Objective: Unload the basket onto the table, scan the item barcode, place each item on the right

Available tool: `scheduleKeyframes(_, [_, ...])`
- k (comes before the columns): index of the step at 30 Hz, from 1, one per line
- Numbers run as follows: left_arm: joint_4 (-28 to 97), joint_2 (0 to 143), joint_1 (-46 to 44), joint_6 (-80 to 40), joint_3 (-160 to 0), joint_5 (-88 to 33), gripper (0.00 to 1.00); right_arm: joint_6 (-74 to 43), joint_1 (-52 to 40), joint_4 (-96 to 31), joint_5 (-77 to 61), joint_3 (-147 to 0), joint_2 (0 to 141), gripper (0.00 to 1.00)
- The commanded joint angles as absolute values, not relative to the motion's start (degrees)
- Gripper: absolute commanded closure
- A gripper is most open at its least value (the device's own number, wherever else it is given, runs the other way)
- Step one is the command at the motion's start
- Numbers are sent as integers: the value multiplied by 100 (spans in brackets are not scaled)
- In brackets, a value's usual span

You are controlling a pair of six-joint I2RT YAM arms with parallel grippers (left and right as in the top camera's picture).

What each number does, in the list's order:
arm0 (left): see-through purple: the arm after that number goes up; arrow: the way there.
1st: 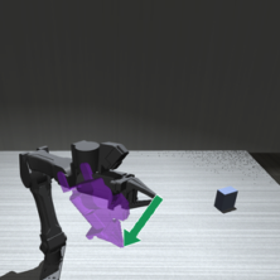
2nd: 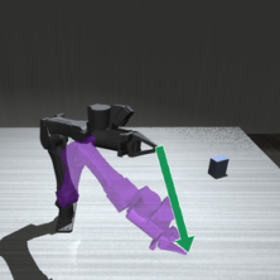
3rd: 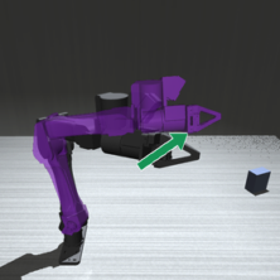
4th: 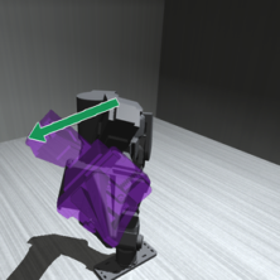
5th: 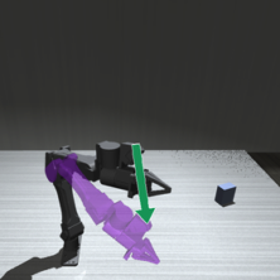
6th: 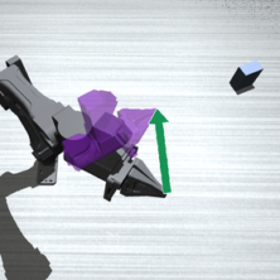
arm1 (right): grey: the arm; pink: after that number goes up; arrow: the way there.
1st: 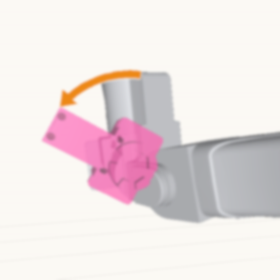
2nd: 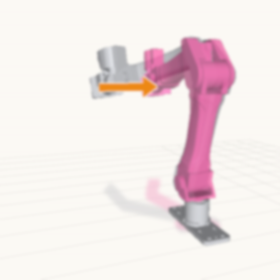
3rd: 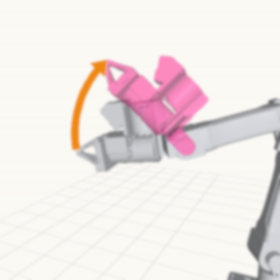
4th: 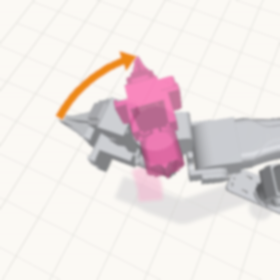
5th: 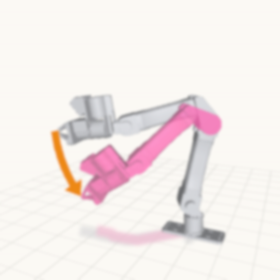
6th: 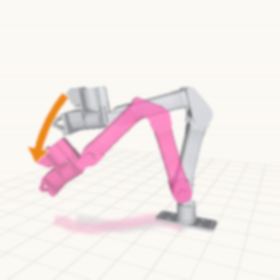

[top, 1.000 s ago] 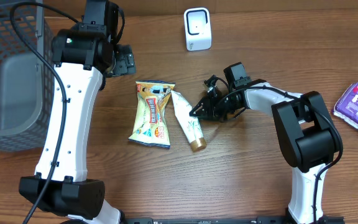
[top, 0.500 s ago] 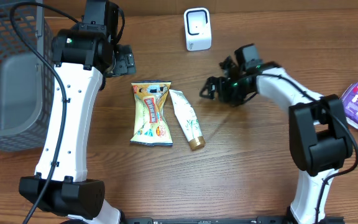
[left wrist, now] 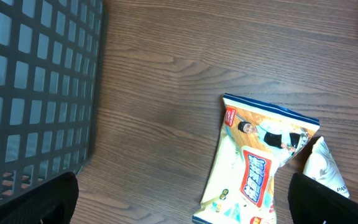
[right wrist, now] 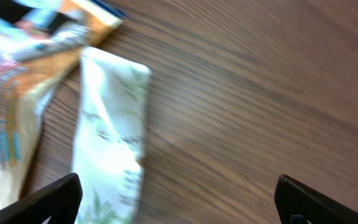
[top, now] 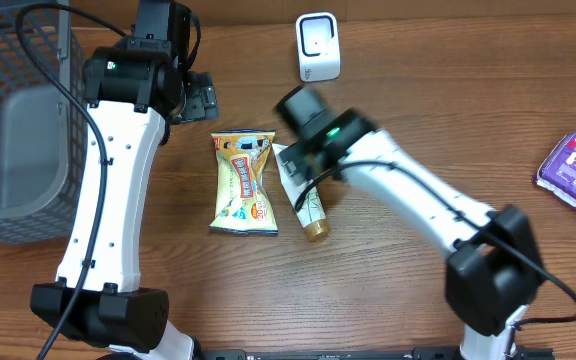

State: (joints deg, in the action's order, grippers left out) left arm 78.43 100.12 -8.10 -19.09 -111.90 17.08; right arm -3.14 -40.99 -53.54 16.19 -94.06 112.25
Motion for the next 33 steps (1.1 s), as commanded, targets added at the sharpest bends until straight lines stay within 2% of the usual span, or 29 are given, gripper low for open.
scheduleKeyframes(1, [7839,10014,-790,-1800,-11190,1686,0,-274,-4348,-5166,2552,-9397,11605,0])
scheduleKeyframes(13, [7839,10014,-790,-1800,-11190,1686,0,-473,-4921,-4630,2530,-9397,12265,0])
scheduleKeyframes(28, [7839,10014,-790,-1800,-11190,1686,0,-615,-4901,-4746,2180,-9393,12807,0])
scheduleKeyframes(29, [7839,10014,-790,-1800,-11190,1686,0,-615,-4899,-4794,2180,-9393,12807,2])
scheduleKeyframes(31, [7839,10014,-790,-1800,-11190,1686,0,-624,-4899,-4899,2171,-9393,12807,17])
scheduleKeyframes(33, [7839,10014,-790,-1800,-11190,1686,0,-757,-4897,-4987,2014,-9393,12807,21])
